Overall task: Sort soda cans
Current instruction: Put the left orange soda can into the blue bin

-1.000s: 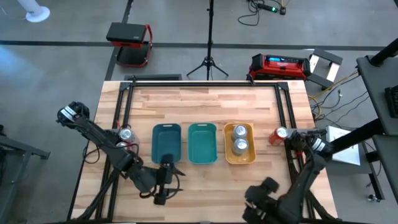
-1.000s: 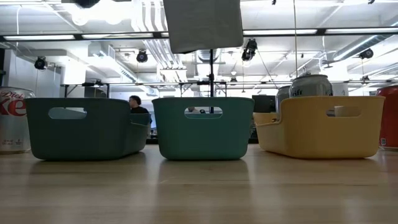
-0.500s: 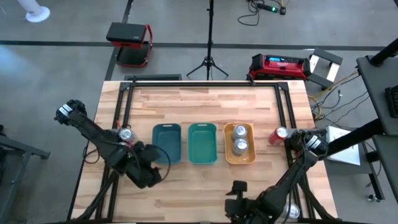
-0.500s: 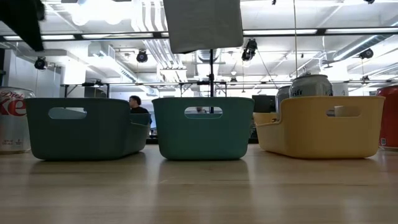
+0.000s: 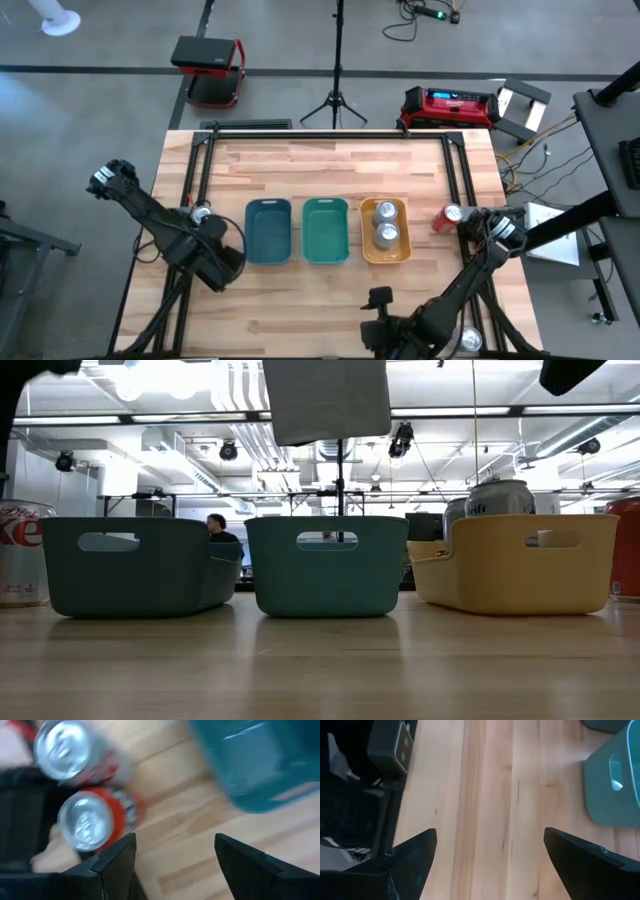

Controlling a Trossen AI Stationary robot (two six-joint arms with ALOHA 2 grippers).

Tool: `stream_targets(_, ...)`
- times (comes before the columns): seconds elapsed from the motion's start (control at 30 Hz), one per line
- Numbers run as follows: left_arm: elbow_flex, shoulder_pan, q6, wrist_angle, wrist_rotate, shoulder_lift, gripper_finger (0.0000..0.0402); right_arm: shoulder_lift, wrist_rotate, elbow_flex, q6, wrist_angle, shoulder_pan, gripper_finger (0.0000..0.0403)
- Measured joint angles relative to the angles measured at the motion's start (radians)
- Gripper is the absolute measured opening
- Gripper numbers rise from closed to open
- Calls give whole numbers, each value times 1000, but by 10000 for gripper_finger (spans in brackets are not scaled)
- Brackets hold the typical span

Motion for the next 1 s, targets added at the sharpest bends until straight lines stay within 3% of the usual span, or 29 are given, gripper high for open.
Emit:
stream_targets(0.2, -84, -64, -115, 40, 236, 43, 278, 0, 1, -6, -48, -3, 0, 364)
stream_targets(0.27, -95, -94, -173, 40, 264, 50, 287, 0, 2, -6, -80, -1, 0, 364)
stream_targets(0.57, -125, -196, -492, 17, 108, 58, 300, 0, 3, -8, -109, 2, -4, 364)
stream_targets(1.0, -189, -197, -513, 43, 101, 180, 300, 0, 2, -11, -124, 7, -2, 364)
